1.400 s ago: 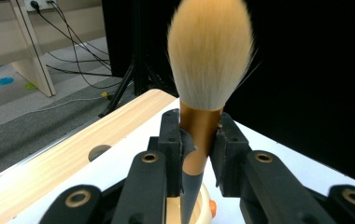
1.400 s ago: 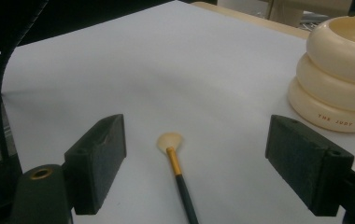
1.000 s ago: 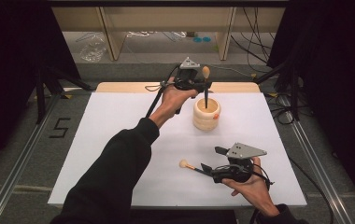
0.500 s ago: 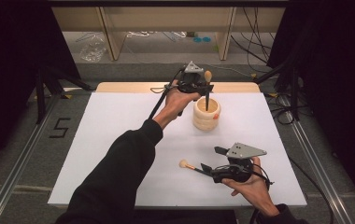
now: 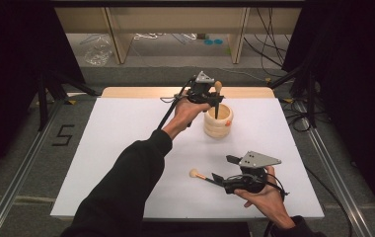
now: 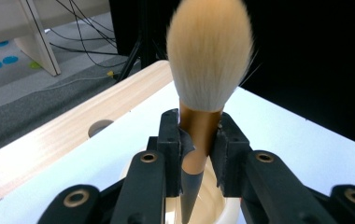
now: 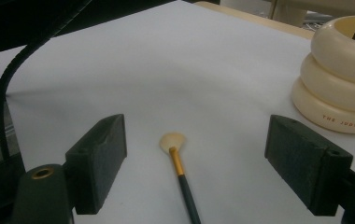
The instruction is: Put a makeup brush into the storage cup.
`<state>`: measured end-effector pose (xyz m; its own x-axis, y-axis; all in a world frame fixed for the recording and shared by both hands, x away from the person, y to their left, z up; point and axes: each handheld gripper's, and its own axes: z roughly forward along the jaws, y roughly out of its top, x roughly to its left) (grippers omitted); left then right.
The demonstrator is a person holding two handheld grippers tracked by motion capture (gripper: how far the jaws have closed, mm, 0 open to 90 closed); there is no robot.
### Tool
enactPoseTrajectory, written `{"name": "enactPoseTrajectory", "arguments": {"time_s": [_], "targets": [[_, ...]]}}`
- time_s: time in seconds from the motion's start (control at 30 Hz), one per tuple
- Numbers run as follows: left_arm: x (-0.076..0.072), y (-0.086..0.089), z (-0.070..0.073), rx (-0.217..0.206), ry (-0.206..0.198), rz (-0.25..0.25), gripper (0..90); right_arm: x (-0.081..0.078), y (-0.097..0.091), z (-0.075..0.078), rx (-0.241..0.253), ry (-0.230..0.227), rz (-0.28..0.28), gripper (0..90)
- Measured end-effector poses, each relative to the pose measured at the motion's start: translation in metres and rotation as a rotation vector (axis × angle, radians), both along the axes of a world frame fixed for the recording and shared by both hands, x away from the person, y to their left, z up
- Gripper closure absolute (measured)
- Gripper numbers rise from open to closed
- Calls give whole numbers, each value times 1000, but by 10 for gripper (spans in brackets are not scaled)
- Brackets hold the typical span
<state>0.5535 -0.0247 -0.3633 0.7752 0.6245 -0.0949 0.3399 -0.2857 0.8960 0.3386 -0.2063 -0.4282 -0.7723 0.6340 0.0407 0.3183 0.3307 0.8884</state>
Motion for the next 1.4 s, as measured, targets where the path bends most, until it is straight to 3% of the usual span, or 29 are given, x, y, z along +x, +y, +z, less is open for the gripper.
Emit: {"name": "enactPoseTrajectory", "arguments": {"time_s": [0.2,0.43,0.57,0.77,1.07,1.4], "targets": [[0,3,-6,31,20,-3,688,0,0,0,-2,1,3,219],[-4,10,0,27,46,5,406,0,1,-1,11,-6,6,220],[-10,15,7,16,37,8,332,0,1,0,-2,-1,-1,221],[-20,24,13,29,29,0,290,0,0,0,-5,0,-5,221],[-37,41,23,9,28,0,260,0,1,0,-5,-3,-6,221],[-60,70,32,-55,20,2,255,0,0,1,-11,-3,-7,223]]}}
